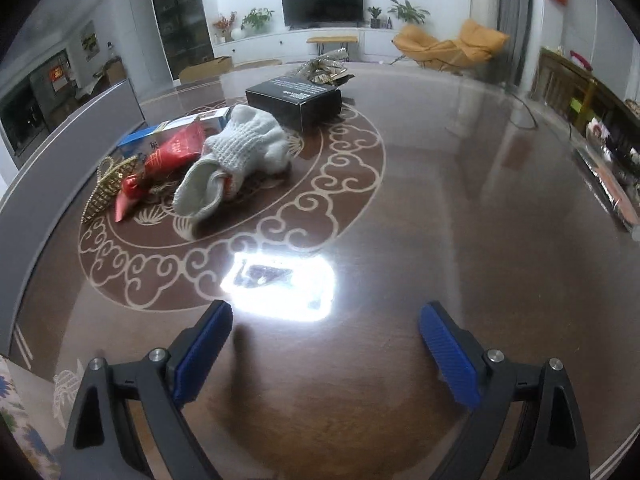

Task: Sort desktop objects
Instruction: 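Move both empty tools back over the table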

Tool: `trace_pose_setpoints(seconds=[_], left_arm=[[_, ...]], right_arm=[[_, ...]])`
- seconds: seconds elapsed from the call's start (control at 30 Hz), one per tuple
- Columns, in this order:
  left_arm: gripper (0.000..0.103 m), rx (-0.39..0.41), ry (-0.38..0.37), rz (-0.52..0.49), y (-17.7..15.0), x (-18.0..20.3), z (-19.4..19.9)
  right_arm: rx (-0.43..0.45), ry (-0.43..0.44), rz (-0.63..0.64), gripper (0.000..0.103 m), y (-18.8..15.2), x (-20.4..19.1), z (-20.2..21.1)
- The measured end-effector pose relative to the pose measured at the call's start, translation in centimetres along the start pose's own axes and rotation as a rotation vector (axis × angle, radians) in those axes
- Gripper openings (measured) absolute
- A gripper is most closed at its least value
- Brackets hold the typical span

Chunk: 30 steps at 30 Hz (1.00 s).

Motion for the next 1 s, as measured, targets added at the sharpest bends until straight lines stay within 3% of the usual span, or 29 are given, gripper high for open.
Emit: trace_pose_setpoints(seconds=[0.2,0.37,0.57,1.0], left_arm=[[0.103,-0.068,0.113,0.083,-0.1,-0.4,-9.6],[0.103,-0.073,0.196,0.011,1.0,0.2,-13.4],[0.103,-0.071,0.202,-0.064,1.0,0.7,-14.5],[0.103,-0.070,0.194,-0.068,0.6,0.7,-14.5]], right_arm=[[-0.017,-0.047,0.041,0.103,0.0,-1.0,-0.8],[-0.017,-0.047,0.040,0.103,-0.7,-1.2,-0.7],[-0.018,-0.046,0.039,0.103,-0.6,-1.2,-0.7],[-0.019,-0.046,0.037,0.103,-0.5,-1.2,-0.8]])
Point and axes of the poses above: each gripper's, at about its wrist camera, not at the fingertips, and z roughly against the way its jaws point, x to its right, y to its top, the point moved 5 cm from there along -z, roughly the way its jaws point, and after that the axes turned 12 degrees about -z, right-handed, at the moved point
